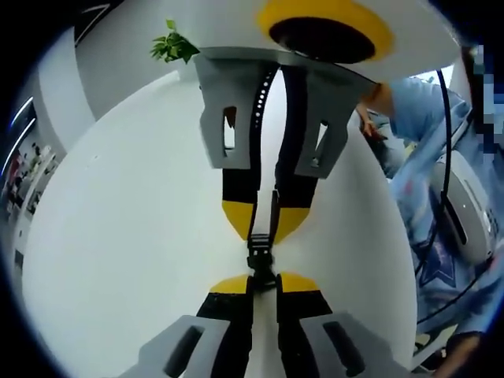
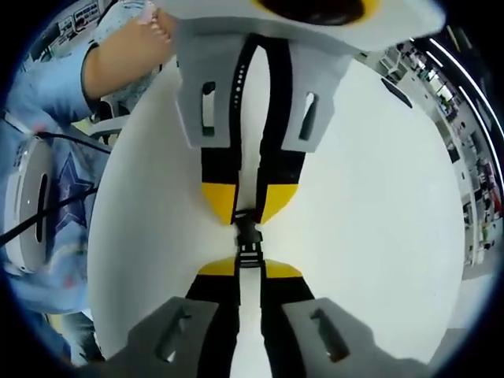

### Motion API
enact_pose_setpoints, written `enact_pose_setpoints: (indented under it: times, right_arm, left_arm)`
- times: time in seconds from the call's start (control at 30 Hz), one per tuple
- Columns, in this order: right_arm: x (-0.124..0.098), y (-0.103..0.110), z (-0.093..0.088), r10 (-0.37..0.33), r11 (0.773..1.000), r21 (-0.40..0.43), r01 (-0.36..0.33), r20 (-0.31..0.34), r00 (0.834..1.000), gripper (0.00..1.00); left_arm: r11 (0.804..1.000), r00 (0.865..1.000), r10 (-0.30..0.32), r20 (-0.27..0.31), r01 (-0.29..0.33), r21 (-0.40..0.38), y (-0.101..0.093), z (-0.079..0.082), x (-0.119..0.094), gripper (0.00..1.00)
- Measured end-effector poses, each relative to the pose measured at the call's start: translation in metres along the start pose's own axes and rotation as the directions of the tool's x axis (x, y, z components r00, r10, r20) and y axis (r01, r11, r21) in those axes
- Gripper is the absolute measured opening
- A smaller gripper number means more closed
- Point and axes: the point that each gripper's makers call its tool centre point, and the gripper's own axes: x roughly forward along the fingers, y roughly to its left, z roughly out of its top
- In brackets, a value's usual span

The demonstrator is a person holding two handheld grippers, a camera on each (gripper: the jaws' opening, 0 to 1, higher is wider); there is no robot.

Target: Snap the two parts of the plastic buckle together until the buckle closes and remains connected.

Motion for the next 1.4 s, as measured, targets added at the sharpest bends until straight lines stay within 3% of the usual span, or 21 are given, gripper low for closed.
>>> enact_pose_setpoints:
  times: [0.4, 0.83, 0.87, 0.9, 1.07, 1.4]
  right_arm:
    - [0.001, 0.000, 0.002, 0.030, 0.994, -0.109, -0.029, 0.008, 1.000, 0.06]
    - [0.000, 0.003, 0.004, 0.054, 0.971, -0.231, -0.054, -0.007, 0.999, 0.06]
    - [0.002, -0.001, 0.012, 0.048, 0.964, -0.263, -0.037, 0.036, 0.998, 0.06]
    - [0.001, -0.001, 0.006, 0.051, 0.967, -0.250, -0.048, 0.004, 0.999, 0.06]
    - [-0.002, -0.006, 0.010, 0.065, 0.968, -0.243, -0.058, 0.020, 0.998, 0.06]
    - [-0.002, -0.008, 0.011, 0.026, 0.991, -0.131, -0.020, 0.046, 0.999, 0.07]
  left_arm:
    - [1.000, 0.999, -0.025, 0.022, 0.025, 0.009, 0.000, 0.002, -0.001, 0.06]
    - [0.998, 0.999, -0.050, -0.003, 0.050, 0.043, -0.001, 0.004, 0.001, 0.06]
    - [0.998, 0.999, -0.052, 0.002, 0.052, 0.042, -0.001, 0.004, 0.001, 0.06]
    - [0.998, 0.999, -0.052, 0.000, 0.052, 0.036, 0.001, 0.003, 0.001, 0.06]
    - [0.998, 0.998, -0.055, -0.008, 0.055, 0.042, 0.000, 0.002, 0.003, 0.07]
    - [0.997, 0.998, -0.060, -0.012, 0.060, 0.038, 0.000, 0.005, 0.004, 0.10]
